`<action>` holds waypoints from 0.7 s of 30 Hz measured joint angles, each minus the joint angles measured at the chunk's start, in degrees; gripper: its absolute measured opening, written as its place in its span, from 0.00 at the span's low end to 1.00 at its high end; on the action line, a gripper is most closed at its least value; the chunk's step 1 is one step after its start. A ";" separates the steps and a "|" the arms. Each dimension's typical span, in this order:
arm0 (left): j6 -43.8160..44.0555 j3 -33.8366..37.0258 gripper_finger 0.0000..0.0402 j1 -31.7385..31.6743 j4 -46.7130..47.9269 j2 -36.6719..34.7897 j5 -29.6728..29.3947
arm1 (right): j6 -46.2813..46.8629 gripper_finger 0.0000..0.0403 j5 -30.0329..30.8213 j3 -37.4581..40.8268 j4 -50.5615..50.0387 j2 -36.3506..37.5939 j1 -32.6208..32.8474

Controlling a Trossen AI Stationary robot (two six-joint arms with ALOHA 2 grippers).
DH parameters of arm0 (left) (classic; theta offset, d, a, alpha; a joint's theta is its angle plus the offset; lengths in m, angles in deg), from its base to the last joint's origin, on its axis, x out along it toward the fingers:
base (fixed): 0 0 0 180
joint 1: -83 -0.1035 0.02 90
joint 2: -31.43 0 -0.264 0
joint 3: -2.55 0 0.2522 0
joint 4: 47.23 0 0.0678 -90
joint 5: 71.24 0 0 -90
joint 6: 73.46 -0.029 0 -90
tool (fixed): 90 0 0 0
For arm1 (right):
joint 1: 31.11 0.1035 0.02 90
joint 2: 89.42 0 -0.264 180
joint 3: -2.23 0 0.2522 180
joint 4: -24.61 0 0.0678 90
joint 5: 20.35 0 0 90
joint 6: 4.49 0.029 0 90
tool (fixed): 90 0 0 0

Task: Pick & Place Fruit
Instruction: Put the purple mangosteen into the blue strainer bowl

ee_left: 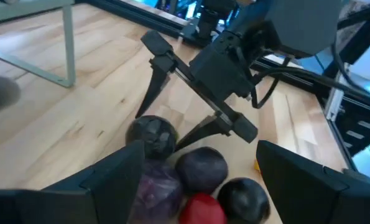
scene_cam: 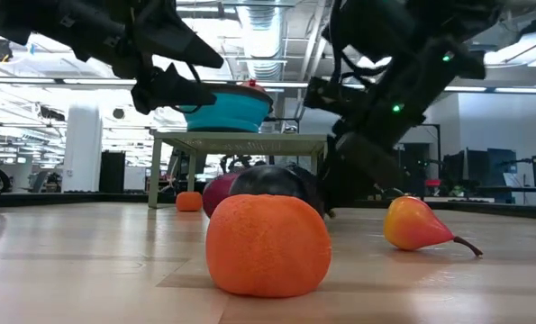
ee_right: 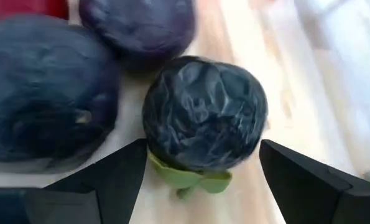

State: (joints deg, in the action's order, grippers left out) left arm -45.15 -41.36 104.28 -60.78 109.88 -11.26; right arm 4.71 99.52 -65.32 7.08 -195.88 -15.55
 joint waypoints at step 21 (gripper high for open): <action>5.72 0.04 0.76 -8.15 -4.60 9.51 0.81 | -13.46 0.51 -12.47 -2.10 12.59 0.31 -6.19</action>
State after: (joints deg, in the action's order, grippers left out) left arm -39.43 -41.32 96.13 -65.38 119.39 -10.45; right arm -8.75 87.05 -67.42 19.67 -195.56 -21.73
